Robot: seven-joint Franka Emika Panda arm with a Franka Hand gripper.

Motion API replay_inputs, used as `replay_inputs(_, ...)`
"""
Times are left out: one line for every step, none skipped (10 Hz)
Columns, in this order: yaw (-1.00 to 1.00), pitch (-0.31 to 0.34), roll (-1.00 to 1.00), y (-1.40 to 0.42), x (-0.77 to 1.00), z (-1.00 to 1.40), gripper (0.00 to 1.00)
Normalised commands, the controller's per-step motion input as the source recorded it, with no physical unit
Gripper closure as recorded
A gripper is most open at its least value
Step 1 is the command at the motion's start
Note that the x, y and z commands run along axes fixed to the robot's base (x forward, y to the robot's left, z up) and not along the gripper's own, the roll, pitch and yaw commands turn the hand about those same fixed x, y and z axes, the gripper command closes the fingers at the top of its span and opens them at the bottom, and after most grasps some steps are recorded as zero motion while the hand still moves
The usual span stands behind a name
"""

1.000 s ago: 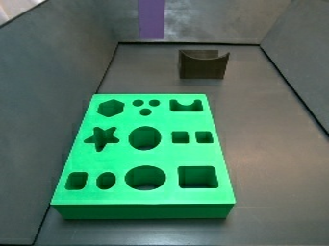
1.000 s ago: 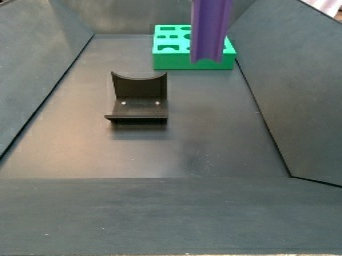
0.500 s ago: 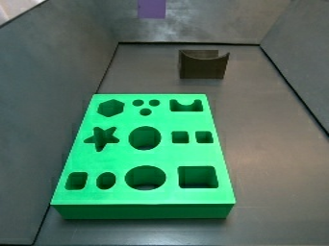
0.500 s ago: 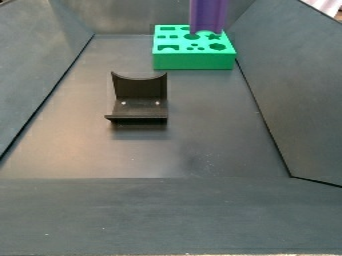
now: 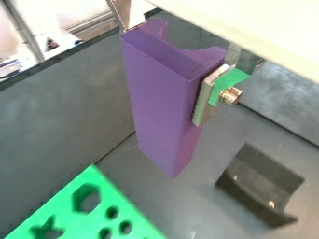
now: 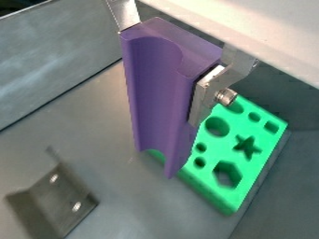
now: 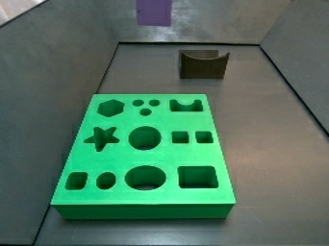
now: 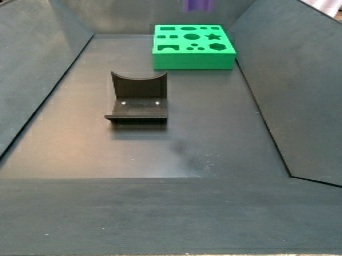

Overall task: Pick up the arch object. Move up. Place the arch object on the fixture. Regrasp the arch object. Rotate the arch object. Move to above the board. Insert the arch object.
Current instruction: Move to above the board.

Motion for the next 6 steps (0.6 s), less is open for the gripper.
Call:
replay_inputs(0.00,0.126,0.06,-1.00,0.18,0.19,1.00)
replay_inputs(0.00,0.130,0.05,-1.00,0.22,0.20,1.00)
replay_inputs(0.01,0.127,0.05,-1.00,0.23,0.20,1.00)
replay_inputs(0.01,0.128,0.06,-0.66,0.20,0.14,1.00)
replay_inputs(0.00,0.127,0.06,-0.48,0.17,0.10,1.00)
replay_inputs(0.01,0.103,0.08,-0.21,0.10,0.05,1.00)
